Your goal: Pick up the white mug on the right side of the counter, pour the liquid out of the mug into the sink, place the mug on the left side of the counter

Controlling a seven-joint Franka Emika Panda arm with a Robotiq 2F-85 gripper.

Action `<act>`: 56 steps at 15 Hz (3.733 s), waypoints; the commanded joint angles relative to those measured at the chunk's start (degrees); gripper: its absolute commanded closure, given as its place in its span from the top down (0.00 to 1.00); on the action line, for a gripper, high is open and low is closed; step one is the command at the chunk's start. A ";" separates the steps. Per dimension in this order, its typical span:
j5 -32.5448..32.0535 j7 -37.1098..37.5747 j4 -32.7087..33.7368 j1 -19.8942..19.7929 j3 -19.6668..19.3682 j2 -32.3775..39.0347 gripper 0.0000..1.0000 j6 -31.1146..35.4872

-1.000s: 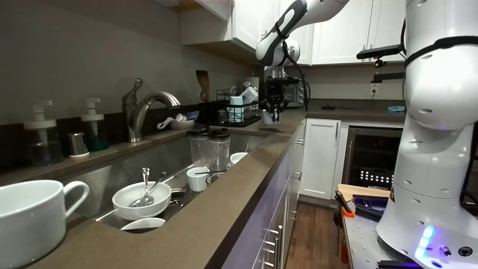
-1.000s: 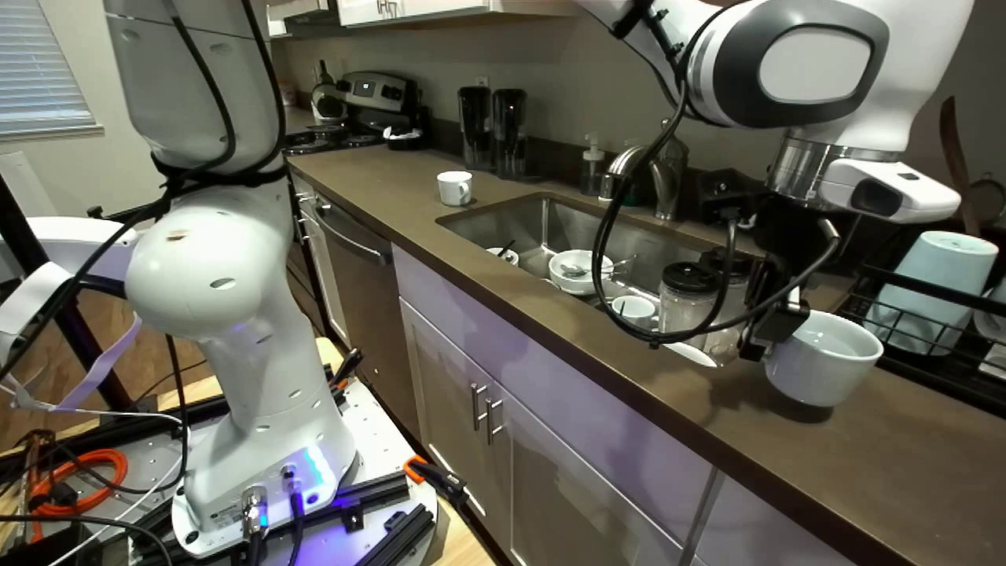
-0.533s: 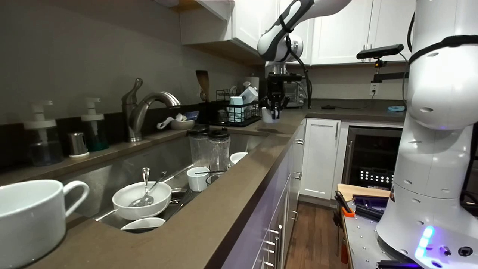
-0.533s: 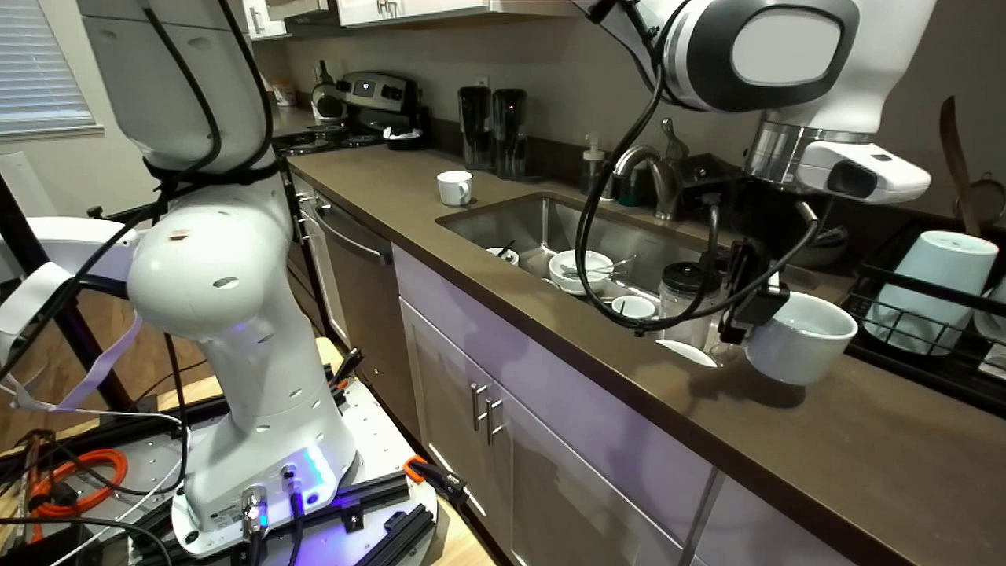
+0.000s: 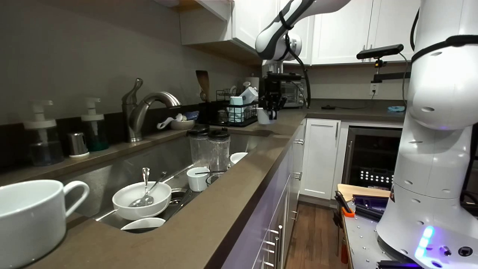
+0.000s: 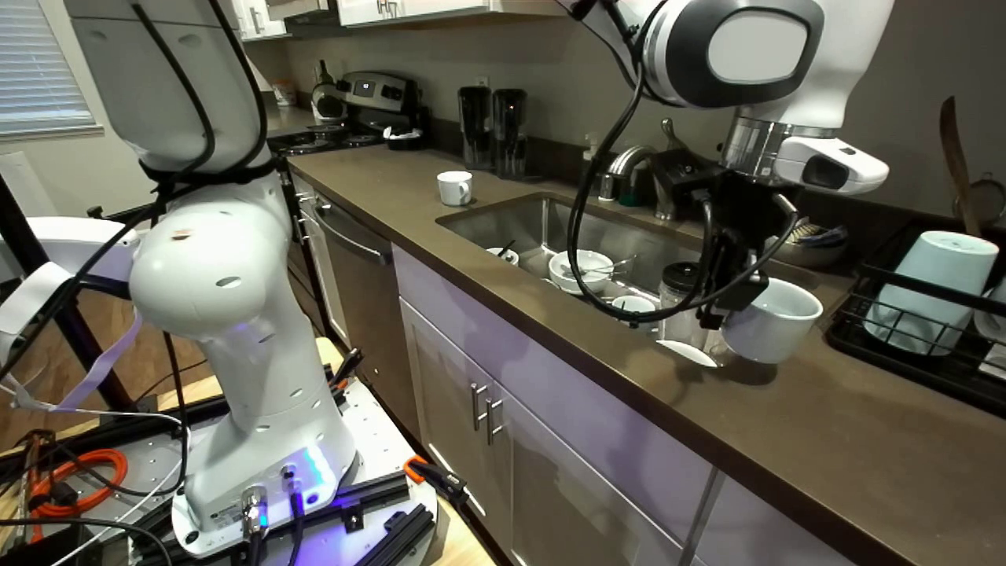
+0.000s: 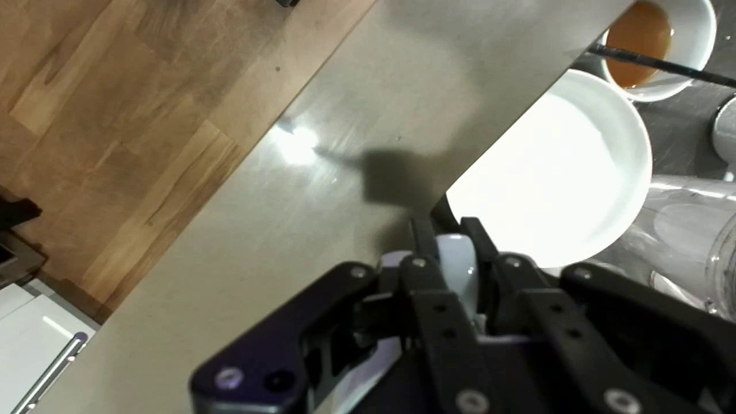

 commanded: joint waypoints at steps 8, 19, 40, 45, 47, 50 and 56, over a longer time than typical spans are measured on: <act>-2.71 -6.04 -3.04 2.48 2.43 -3.77 0.06 1.14; -1.48 -6.42 -1.63 2.70 2.61 -0.70 0.05 -0.36; -8.60 -40.70 -9.03 8.81 7.09 -12.55 0.05 -1.68; -7.48 -39.65 -9.01 9.85 7.09 -10.52 0.16 -1.40; -7.47 -39.65 -9.02 9.80 7.06 -10.05 0.16 -1.39; -7.46 -39.65 -9.02 9.72 6.95 -9.84 0.05 -1.37; -11.87 -43.16 -10.84 11.00 8.60 -11.50 0.05 0.30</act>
